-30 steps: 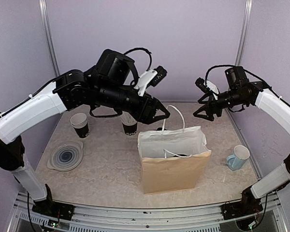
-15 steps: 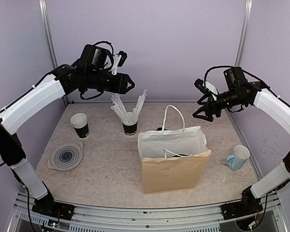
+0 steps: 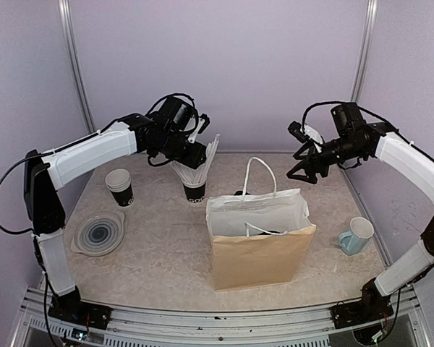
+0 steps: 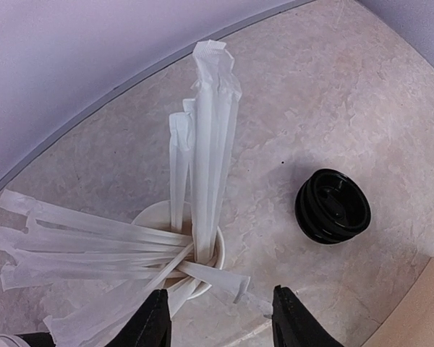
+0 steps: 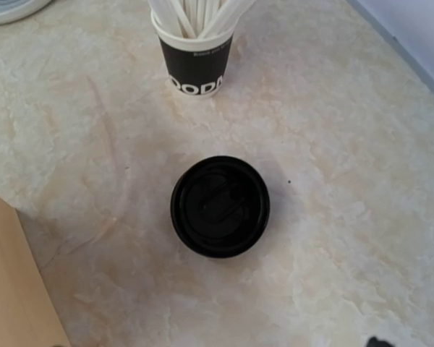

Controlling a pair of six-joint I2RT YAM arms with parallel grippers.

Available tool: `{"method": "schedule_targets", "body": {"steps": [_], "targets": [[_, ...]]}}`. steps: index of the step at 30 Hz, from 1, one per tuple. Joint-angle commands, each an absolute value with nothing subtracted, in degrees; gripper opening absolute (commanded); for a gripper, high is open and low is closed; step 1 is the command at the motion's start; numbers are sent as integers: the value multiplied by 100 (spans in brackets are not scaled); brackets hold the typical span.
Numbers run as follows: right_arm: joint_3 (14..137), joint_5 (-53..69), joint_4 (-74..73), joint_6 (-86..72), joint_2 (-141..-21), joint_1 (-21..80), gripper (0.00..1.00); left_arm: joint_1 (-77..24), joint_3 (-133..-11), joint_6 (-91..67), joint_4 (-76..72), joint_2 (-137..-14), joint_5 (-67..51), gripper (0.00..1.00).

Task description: Pack the takeout coffee

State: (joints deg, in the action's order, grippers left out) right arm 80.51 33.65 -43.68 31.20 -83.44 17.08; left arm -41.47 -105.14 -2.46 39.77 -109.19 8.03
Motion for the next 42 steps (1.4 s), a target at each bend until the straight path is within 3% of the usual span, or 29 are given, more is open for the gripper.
{"method": "schedule_targets", "body": {"steps": [1,4,11,26,33,39,42], "targets": [[8038,3452,-4493,3139,-8466,1670,88,-4122,-10517,-65,3744,-10941,815,45],[8034,3478,-4489,3129,-8488,1670,88,-4122,-10501,-36,3674,-10938,748,42],[7990,3514,-4458,3111,-8516,1670,88,-3882,-10806,-182,3028,-11008,642,44],[8022,3524,-4466,3085,-8534,1670,88,-3823,-12378,-210,2853,-12312,89,42],[8010,3542,-4457,3067,-8525,1670,88,-3850,-12366,-256,2903,-12397,113,37],[7980,3531,-4475,3067,-8483,1670,88,-4254,-11646,89,2919,-11489,875,48],[7979,3529,-4479,3075,-8490,1670,88,-4454,-11015,292,2989,-10882,1038,48]]}}
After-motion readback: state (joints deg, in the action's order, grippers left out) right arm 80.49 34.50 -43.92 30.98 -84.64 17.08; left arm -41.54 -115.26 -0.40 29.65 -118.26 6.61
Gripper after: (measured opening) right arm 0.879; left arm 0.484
